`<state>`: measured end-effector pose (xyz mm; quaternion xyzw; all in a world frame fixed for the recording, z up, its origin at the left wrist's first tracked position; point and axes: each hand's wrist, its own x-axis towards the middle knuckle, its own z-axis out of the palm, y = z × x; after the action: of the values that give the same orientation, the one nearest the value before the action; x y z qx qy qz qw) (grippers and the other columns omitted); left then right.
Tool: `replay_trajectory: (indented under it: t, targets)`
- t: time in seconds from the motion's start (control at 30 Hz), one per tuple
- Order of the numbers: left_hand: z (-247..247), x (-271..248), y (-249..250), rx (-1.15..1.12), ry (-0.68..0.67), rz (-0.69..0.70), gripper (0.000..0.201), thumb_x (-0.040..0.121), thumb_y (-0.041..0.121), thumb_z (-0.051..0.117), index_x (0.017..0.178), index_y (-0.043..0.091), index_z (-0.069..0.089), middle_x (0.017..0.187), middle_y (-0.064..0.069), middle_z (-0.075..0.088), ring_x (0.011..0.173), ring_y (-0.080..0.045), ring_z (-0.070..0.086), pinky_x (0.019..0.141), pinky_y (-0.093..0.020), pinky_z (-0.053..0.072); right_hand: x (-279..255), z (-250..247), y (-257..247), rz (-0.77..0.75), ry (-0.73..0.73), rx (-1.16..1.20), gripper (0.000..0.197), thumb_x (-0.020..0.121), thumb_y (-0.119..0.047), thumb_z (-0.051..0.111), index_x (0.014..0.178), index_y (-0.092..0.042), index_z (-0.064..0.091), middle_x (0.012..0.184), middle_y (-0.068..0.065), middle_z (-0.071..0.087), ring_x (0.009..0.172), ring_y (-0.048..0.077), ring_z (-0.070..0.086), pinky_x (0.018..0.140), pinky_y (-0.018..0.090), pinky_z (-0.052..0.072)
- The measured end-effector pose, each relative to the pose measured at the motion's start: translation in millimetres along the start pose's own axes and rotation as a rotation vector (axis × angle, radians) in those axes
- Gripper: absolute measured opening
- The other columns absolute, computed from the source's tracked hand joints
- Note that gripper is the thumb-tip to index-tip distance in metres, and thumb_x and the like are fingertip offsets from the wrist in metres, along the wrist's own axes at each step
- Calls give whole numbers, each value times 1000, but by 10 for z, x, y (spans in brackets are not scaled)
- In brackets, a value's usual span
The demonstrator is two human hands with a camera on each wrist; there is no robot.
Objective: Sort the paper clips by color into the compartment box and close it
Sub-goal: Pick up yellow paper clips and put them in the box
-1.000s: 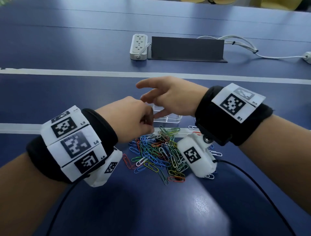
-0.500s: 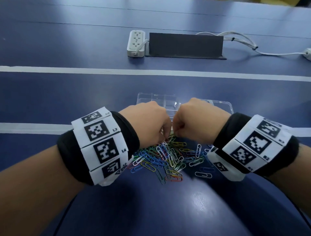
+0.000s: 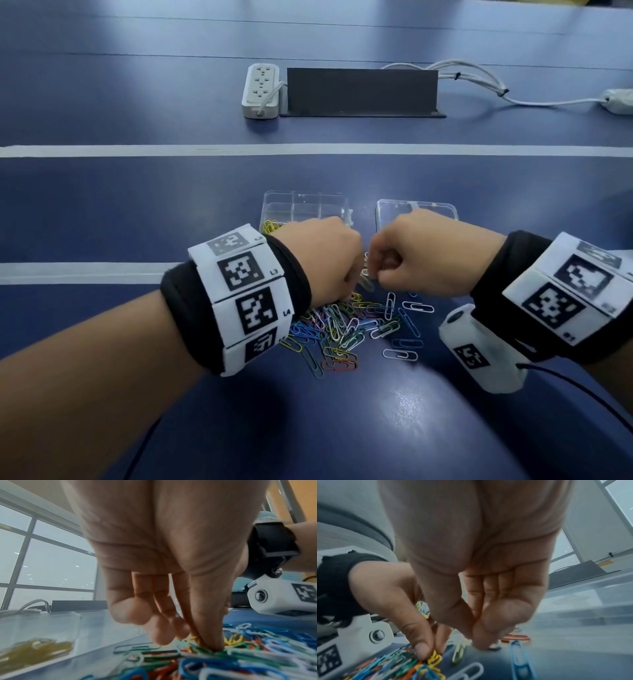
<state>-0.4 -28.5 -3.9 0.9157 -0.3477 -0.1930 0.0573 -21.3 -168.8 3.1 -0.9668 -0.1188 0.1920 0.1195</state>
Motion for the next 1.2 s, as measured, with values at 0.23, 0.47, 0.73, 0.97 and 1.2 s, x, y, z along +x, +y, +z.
replay_trajectory:
  t: [0.23,0.47,0.73,0.97,1.2]
  targets:
    - [-62,-53,-88,-38,14,2,8,74,21,60,67,22,63,69,5,61,73,-18,59,75,-33,55,1,70,-23,-16,28,-51,14,79,-31,63,85,-21,70,60,-9,53,68,19,54,77,32,53]
    - [-83,-92,-113,-59,52,6,11,76,19,58,85,26,56,64,13,47,66,-9,45,73,-26,46,37,90,-110,-36,18,-113,12,78,-23,60,77,-17,70,69,-1,66,73,22,59,74,31,54]
    - [-29,-69,-104,29,8,25,14,78,17,48,67,26,44,70,8,41,81,-21,51,82,-41,51,-24,132,-46,-63,64,-141,19,76,-27,59,95,-26,58,56,-10,44,51,4,36,88,40,48]
    - [33,-27,-54,106,-25,42,16,91,20,35,76,19,40,85,-1,48,87,-25,53,81,-37,49,-99,96,-52,-41,62,-153,19,77,-24,54,87,-27,69,67,-4,58,62,15,45,63,26,39]
    - [70,3,-40,144,-44,28,28,84,34,50,92,12,65,93,-6,64,91,-28,62,79,-41,54,-82,171,-96,-139,51,-197,25,77,-24,49,80,-15,72,77,7,68,70,29,57,68,37,52]
